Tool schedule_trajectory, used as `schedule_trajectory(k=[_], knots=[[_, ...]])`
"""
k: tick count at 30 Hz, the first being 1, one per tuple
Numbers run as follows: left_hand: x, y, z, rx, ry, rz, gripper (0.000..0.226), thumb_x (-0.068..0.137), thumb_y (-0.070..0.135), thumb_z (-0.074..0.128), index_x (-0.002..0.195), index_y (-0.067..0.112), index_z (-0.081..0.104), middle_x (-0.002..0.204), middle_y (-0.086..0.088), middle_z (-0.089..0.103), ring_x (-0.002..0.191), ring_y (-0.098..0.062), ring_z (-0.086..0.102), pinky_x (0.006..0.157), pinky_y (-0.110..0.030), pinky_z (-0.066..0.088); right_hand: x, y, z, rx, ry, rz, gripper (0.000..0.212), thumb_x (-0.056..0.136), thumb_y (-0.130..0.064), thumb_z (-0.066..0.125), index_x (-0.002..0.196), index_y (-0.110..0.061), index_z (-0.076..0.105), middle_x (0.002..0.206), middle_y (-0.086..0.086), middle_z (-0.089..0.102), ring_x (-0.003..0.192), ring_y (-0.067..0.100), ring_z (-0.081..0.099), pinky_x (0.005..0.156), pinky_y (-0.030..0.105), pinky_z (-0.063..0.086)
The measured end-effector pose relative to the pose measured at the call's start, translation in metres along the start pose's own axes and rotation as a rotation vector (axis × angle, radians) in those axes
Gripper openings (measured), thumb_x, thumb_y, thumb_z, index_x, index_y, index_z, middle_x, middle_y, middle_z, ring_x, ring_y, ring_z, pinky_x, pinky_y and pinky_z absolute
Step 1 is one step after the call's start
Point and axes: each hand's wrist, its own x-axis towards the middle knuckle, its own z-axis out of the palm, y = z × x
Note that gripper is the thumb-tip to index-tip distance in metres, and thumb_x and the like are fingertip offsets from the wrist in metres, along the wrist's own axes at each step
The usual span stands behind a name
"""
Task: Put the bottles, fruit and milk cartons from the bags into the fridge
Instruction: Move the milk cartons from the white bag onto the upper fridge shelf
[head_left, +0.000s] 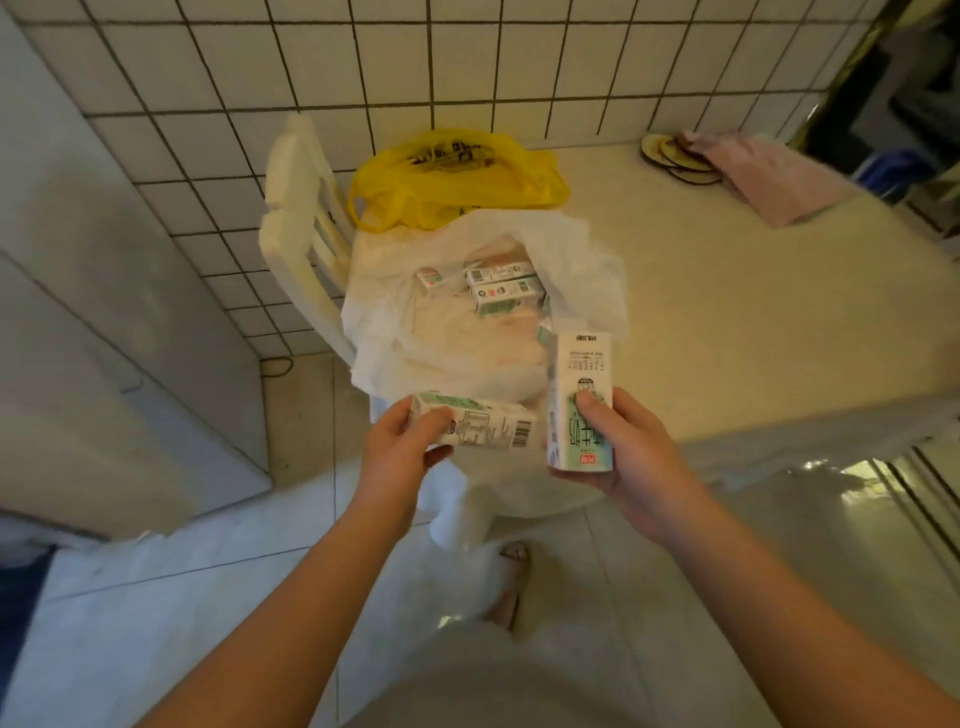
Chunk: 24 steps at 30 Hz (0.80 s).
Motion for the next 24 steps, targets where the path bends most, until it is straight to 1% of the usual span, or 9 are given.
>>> schedule_trajectory(k=[4,6,9,11,13,16,19,21,24], knots=[[-0.068,-0.019,-0.031,-0.047,-0.013,-0.094,0.019,0.097,0.018,0.060,0.112,0.010,0.067,0.099,-0.012,0.072,0.097,-0.027,0.069,0.090,-0.042,0.056,-0.068,0.042,0.013,0.119,-0.113,0.070,0.045,0.080,-0.006,0.064,0.124,-0.013,0.060,0.104,0.014,0.073,0.083,0.028,0.072,0.060,0.042,0.059],[-0.098,-0.027,-0.050,-0.086,-0.015,-0.156,0.027,0.097,0.022,0.059,0.121,0.010,0.065,0.099,-0.014,0.067,0.092,-0.024,0.067,0.086,-0.040,0.056,-0.094,0.062,0.023,0.030,-0.119,0.060,0.043,0.085,0.003,0.061,0.122,-0.019,0.063,0.099,0.008,0.074,0.078,0.022,0.070,0.056,0.035,0.056],[-0.138,-0.038,-0.086,-0.272,0.014,-0.312,0.034,0.097,0.030,0.058,0.126,0.013,0.062,0.099,-0.014,0.070,0.094,-0.027,0.069,0.088,-0.047,0.054,-0.123,0.085,0.041,-0.125,-0.110,0.022,0.045,0.076,-0.009,0.073,0.117,-0.027,0.068,0.103,0.002,0.075,0.080,0.016,0.069,0.060,0.030,0.053],[-0.160,-0.041,-0.114,-0.381,0.051,-0.413,0.037,0.097,0.037,0.057,0.125,0.015,0.064,0.105,-0.017,0.073,0.098,-0.033,0.070,0.090,-0.051,0.053,-0.135,0.096,0.055,-0.198,-0.078,0.009,0.048,0.067,-0.013,0.079,0.113,-0.025,0.069,0.103,0.004,0.074,0.079,0.013,0.070,0.060,0.025,0.052],[-0.179,-0.041,-0.145,-0.445,0.089,-0.463,0.043,0.096,0.041,0.055,0.126,0.012,0.064,0.108,-0.020,0.072,0.096,-0.034,0.068,0.086,-0.047,0.053,-0.142,0.104,0.074,-0.255,-0.075,-0.012,0.040,0.073,-0.002,0.082,0.107,-0.016,0.066,0.093,0.002,0.075,0.076,0.009,0.069,0.057,0.021,0.050],[-0.203,-0.038,-0.189,-0.555,0.139,-0.461,0.051,0.096,0.042,0.053,0.132,0.006,0.060,0.121,-0.021,0.068,0.097,-0.032,0.067,0.084,-0.043,0.054,-0.148,0.120,0.113,-0.311,-0.119,0.017,0.031,0.079,-0.001,0.076,0.106,-0.004,0.060,0.083,-0.001,0.075,0.079,0.015,0.066,0.068,0.031,0.049],[-0.223,-0.033,-0.236,-0.576,0.178,-0.421,0.050,0.097,0.044,0.053,0.132,0.009,0.059,0.125,-0.021,0.067,0.105,-0.033,0.070,0.092,-0.044,0.054,-0.151,0.143,0.166,-0.294,-0.189,0.072,0.036,0.077,-0.004,0.080,0.105,0.003,0.059,0.087,0.006,0.075,0.089,0.027,0.069,0.087,0.048,0.051],[-0.231,-0.032,-0.271,-0.576,0.212,-0.397,0.048,0.097,0.041,0.054,0.135,0.012,0.056,0.123,-0.020,0.069,0.110,-0.036,0.068,0.097,-0.047,0.051,-0.153,0.158,0.207,-0.259,-0.232,0.125,0.035,0.078,-0.005,0.079,0.108,0.002,0.062,0.095,0.011,0.075,0.097,0.030,0.071,0.090,0.045,0.056],[-0.235,-0.024,-0.329,-0.556,0.243,-0.345,0.049,0.097,0.040,0.052,0.141,0.017,0.051,0.125,-0.014,0.069,0.113,-0.036,0.067,0.098,-0.049,0.050,-0.155,0.178,0.274,-0.192,-0.299,0.218,0.033,0.084,-0.002,0.072,0.115,0.000,0.061,0.098,0.012,0.076,0.095,0.028,0.073,0.079,0.037,0.057]])
